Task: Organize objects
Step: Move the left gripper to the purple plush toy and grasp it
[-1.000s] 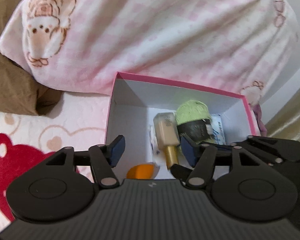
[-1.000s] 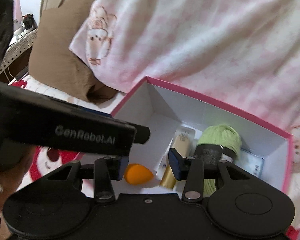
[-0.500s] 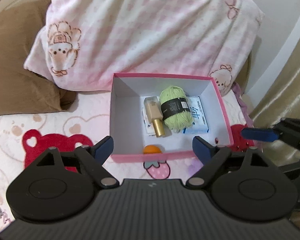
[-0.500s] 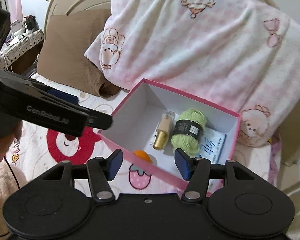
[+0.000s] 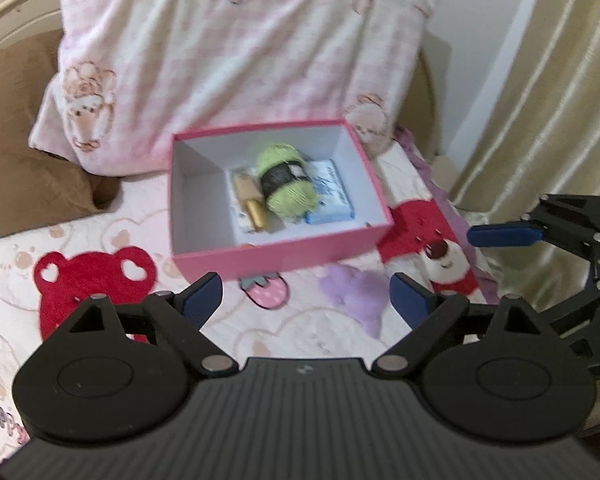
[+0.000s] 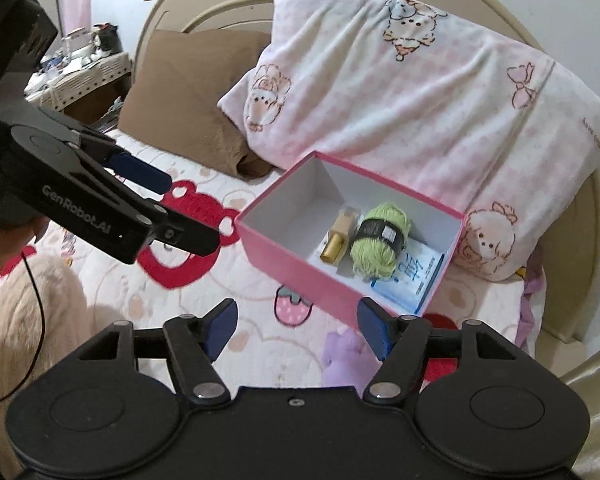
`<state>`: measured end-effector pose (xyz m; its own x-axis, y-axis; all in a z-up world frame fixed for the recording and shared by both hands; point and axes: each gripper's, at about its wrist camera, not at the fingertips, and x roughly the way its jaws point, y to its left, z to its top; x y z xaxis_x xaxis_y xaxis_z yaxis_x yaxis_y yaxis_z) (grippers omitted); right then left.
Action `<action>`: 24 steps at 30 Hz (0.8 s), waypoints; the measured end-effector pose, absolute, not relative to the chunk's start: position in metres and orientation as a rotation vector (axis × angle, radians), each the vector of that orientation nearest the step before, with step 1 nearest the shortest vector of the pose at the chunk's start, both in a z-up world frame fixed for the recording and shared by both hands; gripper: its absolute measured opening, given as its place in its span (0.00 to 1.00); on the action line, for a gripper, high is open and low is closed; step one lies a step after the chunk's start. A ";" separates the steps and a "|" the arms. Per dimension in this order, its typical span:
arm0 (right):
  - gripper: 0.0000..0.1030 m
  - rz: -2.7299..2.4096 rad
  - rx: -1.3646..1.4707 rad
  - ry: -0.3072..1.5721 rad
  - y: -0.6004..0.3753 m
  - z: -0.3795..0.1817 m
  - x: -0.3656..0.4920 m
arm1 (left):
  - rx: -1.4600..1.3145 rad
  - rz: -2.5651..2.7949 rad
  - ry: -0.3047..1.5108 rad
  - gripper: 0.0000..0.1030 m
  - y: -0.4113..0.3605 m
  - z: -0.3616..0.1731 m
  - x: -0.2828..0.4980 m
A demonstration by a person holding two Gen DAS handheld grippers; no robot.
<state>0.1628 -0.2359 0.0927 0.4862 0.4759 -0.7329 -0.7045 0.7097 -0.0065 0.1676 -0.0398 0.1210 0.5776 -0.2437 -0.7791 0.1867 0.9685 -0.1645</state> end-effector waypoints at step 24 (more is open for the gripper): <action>0.79 0.616 0.030 0.997 -0.279 -0.057 0.209 | -0.017 -0.311 0.966 0.89 -0.111 -0.036 0.238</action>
<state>0.2092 -0.2785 -0.0573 0.3889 0.4976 -0.7754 -0.4707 0.8308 0.2971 0.2378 -0.1108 -0.0360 0.5277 -0.2682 -0.8060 0.2531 0.9554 -0.1522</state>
